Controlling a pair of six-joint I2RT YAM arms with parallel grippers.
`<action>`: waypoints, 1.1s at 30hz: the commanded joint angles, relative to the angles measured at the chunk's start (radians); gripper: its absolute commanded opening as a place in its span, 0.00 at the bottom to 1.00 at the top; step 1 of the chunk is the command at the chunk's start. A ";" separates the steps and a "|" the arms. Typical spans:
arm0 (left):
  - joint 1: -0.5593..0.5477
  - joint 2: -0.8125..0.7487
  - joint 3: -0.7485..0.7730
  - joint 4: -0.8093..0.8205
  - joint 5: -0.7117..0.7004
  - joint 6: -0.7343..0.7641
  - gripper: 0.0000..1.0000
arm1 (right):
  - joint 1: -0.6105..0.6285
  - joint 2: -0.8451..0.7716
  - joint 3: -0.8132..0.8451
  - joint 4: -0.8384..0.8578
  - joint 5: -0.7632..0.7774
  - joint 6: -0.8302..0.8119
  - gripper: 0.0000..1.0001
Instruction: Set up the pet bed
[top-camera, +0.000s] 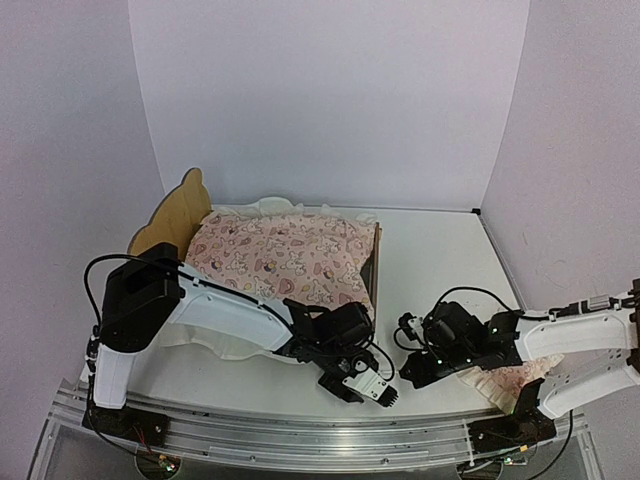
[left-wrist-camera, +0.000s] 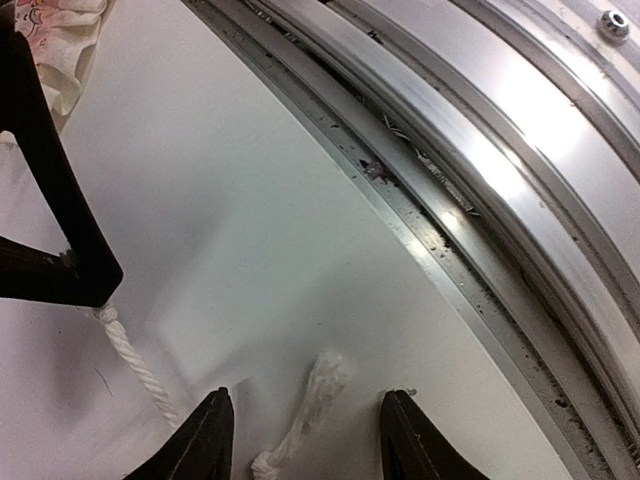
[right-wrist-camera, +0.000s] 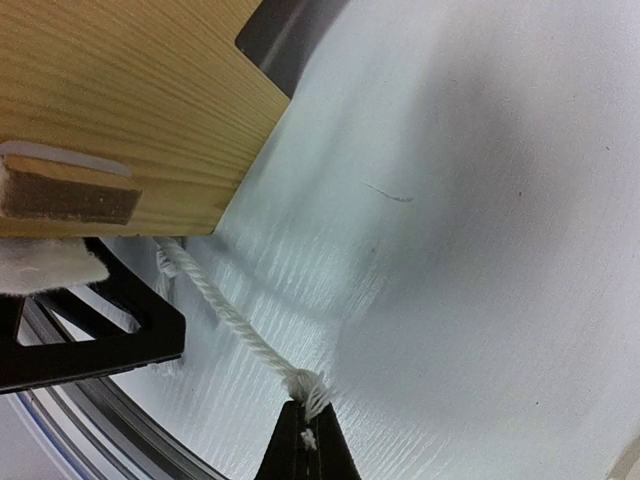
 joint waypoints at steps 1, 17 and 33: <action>0.001 0.069 0.033 -0.021 -0.103 0.027 0.49 | -0.003 -0.026 0.033 -0.032 -0.005 0.022 0.00; 0.047 -0.143 0.012 -0.065 0.101 -0.167 0.00 | -0.003 -0.086 0.010 -0.035 -0.011 0.031 0.00; 0.199 -0.262 0.233 -0.264 0.373 -0.523 0.00 | 0.355 -0.040 0.089 0.065 0.125 -0.011 0.00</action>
